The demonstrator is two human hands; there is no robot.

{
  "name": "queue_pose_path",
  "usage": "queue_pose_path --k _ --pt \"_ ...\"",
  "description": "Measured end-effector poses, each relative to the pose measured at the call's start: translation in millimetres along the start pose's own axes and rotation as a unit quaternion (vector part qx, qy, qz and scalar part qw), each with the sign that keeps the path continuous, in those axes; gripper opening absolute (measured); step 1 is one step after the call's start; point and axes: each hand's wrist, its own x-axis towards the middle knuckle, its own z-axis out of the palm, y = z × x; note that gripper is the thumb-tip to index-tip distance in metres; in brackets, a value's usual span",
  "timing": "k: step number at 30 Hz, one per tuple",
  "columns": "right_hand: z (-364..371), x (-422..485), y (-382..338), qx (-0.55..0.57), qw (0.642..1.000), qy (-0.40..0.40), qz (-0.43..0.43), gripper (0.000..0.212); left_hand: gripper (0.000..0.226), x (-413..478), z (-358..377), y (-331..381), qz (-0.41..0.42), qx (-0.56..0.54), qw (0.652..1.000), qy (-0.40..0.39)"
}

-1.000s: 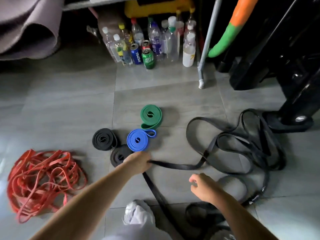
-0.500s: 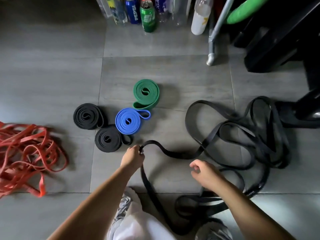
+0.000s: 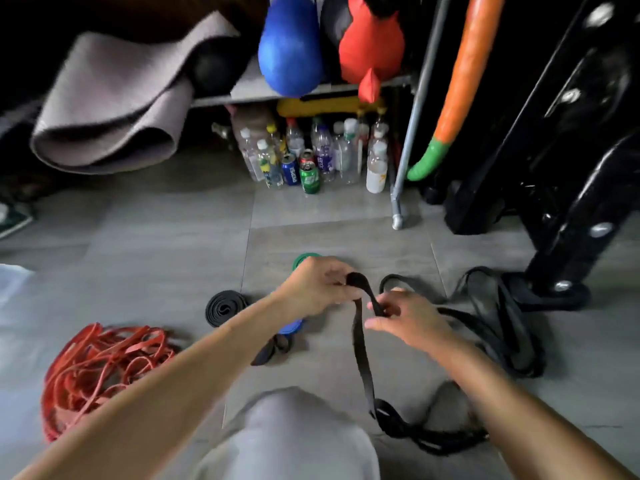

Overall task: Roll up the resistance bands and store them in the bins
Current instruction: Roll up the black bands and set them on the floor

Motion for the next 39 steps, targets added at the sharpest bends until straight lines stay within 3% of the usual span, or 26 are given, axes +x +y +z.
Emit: queue_pose_path --k 4,9,18,21,25,27,32,39 --pt "-64 -38 -44 -0.002 0.999 0.028 -0.04 0.026 0.024 -40 -8 95 0.092 -0.007 0.996 -0.007" --pt "-129 -91 -90 0.072 0.988 0.103 -0.096 0.014 0.017 -92 -4 182 0.184 -0.022 0.982 0.032" --pt "-241 -176 -177 0.209 0.907 0.271 -0.244 0.018 0.008 -151 -17 278 0.289 -0.192 0.925 0.153" --pt "-250 -197 -188 0.231 0.889 0.283 -0.277 0.021 0.006 -167 -17 284 0.29 -0.235 0.916 0.147" --pt "-225 -205 -184 0.12 0.948 0.197 -0.218 0.016 0.009 -182 -12 273 0.282 -0.241 0.919 0.132" --pt "-204 -203 -183 0.117 0.96 0.166 -0.19 0.012 0.012 -186 -6 261 0.27 -0.214 0.932 0.111" --pt "-168 -195 -184 0.253 0.918 0.183 -0.243 0.017 0.019 -187 -1 225 0.227 -0.194 0.951 0.084" --pt "-140 -175 -173 0.249 0.935 0.158 -0.199 0.021 0.025 -176 -13 172 0.201 -0.282 0.936 0.073"
